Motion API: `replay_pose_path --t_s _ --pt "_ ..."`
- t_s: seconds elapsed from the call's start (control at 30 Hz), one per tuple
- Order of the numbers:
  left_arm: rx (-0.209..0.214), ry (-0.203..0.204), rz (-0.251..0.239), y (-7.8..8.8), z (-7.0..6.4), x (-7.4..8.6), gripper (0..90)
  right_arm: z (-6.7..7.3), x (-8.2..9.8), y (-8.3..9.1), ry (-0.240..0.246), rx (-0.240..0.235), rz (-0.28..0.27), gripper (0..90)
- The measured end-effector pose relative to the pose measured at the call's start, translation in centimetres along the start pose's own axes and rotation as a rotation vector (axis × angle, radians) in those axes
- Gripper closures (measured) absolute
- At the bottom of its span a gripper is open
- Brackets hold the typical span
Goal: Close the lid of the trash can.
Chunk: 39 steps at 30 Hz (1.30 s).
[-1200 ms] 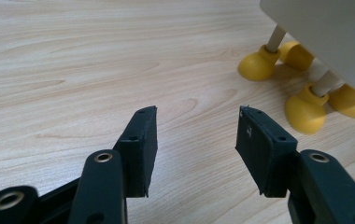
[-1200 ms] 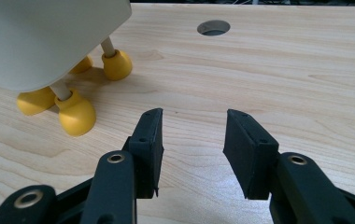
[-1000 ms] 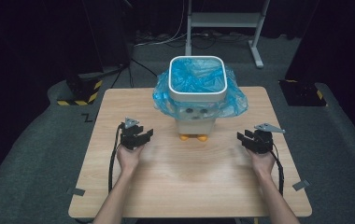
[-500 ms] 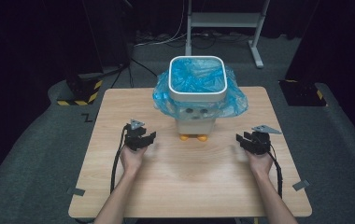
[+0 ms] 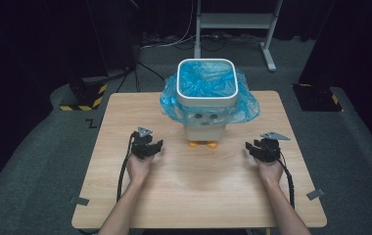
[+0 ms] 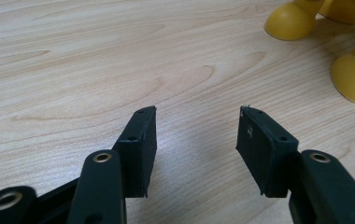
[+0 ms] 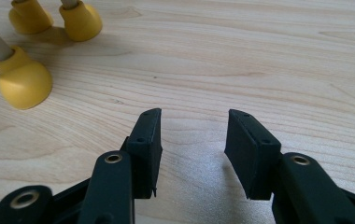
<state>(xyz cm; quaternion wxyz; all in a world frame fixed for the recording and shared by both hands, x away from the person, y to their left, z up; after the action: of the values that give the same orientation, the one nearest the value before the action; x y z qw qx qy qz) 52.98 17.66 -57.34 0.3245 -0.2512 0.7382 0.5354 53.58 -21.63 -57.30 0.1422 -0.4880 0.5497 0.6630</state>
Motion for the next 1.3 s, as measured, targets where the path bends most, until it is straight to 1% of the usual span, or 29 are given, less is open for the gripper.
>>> replay_pose_path --t_s 0.07,0.1,0.13,0.17,0.4,0.63,1.0,1.1,1.27,1.3 --pt "-0.002 0.003 -0.002 -0.16 0.03 0.03 47.8 -0.06 0.10 -0.08 -0.004 0.004 0.005 55.5" --pt "-0.006 -0.002 0.001 -0.21 0.10 0.07 47.8 -0.11 0.15 -0.12 -0.003 0.006 0.008 55.5" --pt "-0.010 -0.002 0.001 -0.27 0.14 0.07 47.8 -0.21 0.19 -0.17 0.005 0.010 0.008 55.5" --pt "-0.011 -0.002 0.001 -0.30 0.16 0.08 47.8 -0.23 0.20 -0.18 0.001 0.012 0.011 55.5" --pt "-0.023 -0.008 0.009 -0.58 0.34 0.27 47.7 -0.54 0.27 -0.28 0.014 0.030 0.022 55.1" --pt "-0.029 -0.012 0.012 -0.70 0.45 0.34 47.6 -0.56 0.33 -0.32 0.019 0.039 0.033 54.5" --pt "-0.038 -0.017 0.016 -0.97 0.54 0.50 47.5 -0.50 0.37 -0.51 0.036 0.041 0.048 52.8" --pt "-0.040 -0.017 0.017 -0.96 0.61 0.49 47.4 -0.46 0.42 -0.56 0.033 0.041 0.057 51.7" --pt "-0.048 -0.017 0.016 -1.02 0.71 0.44 47.3 -0.44 0.47 -0.83 0.048 0.041 0.080 48.3" --pt "-0.049 -0.017 0.016 -1.02 0.72 0.44 47.1 -0.48 0.42 -0.92 0.061 0.047 0.079 48.0"
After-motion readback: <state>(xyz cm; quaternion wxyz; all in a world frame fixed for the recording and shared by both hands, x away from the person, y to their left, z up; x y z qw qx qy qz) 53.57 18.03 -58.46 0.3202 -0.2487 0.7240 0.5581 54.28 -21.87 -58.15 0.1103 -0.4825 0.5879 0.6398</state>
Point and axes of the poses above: each handheld gripper's, and its own axes: y roughly backward along the jaws, x roughly out of its underside, z roughly to its left, the point moved 9 cm from there along -y, roughly forward along the jaws, and after that the axes turned 12 degrees about y, right-handed, at the moved point
